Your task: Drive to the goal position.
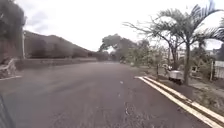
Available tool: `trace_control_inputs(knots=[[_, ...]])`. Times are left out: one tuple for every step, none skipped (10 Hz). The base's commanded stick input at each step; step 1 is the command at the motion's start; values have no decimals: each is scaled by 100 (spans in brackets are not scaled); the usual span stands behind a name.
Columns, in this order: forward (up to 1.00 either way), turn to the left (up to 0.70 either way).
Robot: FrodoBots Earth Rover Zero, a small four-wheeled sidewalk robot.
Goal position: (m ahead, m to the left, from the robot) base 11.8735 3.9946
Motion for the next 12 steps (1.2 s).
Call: trace_control_inputs(knots=[[70, 0], [70, 0], [70, 0], [70, 0], [70, 0], [70, 0], [70, 0], [70, 0], [70, 0], [70, 0], [70, 0], [70, 0]])
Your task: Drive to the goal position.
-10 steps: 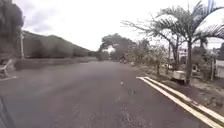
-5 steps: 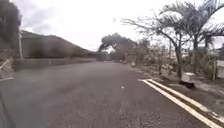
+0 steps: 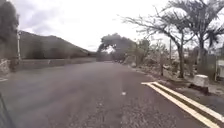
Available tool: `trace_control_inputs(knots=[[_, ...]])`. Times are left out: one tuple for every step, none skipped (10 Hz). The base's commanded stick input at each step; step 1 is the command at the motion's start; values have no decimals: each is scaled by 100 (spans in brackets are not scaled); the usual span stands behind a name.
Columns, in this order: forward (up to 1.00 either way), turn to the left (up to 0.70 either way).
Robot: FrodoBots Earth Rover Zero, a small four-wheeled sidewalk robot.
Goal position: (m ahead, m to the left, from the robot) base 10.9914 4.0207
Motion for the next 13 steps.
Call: trace_control_inputs(knots=[[70, 0], [70, 0], [70, 0], [70, 0], [70, 0], [70, 0], [70, 0], [70, 0], [70, 0], [70, 0], [70, 0], [70, 0], [70, 0]])
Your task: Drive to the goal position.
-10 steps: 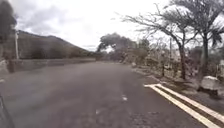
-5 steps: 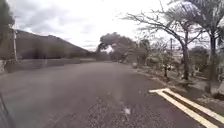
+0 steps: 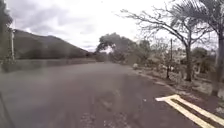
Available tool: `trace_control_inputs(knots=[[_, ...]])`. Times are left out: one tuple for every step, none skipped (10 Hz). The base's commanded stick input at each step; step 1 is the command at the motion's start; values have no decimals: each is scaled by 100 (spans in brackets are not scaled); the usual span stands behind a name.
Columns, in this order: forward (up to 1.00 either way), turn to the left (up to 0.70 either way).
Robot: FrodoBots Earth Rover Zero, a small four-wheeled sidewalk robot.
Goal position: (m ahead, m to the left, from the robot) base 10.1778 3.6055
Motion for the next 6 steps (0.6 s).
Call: trace_control_inputs(knots=[[70, 0], [70, 0], [70, 27], [70, 27], [70, 0], [70, 0]])
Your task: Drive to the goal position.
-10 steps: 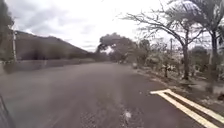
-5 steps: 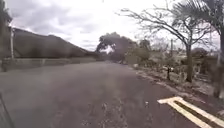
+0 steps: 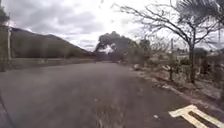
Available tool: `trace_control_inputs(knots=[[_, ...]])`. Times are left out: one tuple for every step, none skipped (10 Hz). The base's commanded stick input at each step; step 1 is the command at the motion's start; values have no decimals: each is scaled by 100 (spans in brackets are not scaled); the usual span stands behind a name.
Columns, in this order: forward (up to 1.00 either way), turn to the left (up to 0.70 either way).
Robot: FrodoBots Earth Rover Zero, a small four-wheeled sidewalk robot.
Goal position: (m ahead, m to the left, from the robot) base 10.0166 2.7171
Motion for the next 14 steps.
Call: trace_control_inputs(knots=[[70, 0], [70, 0], [70, 0], [70, 0], [70, 0], [70, 0], [70, 0], [70, 0], [70, 0], [70, 0], [70, 0], [70, 0], [70, 0], [70, 0]])
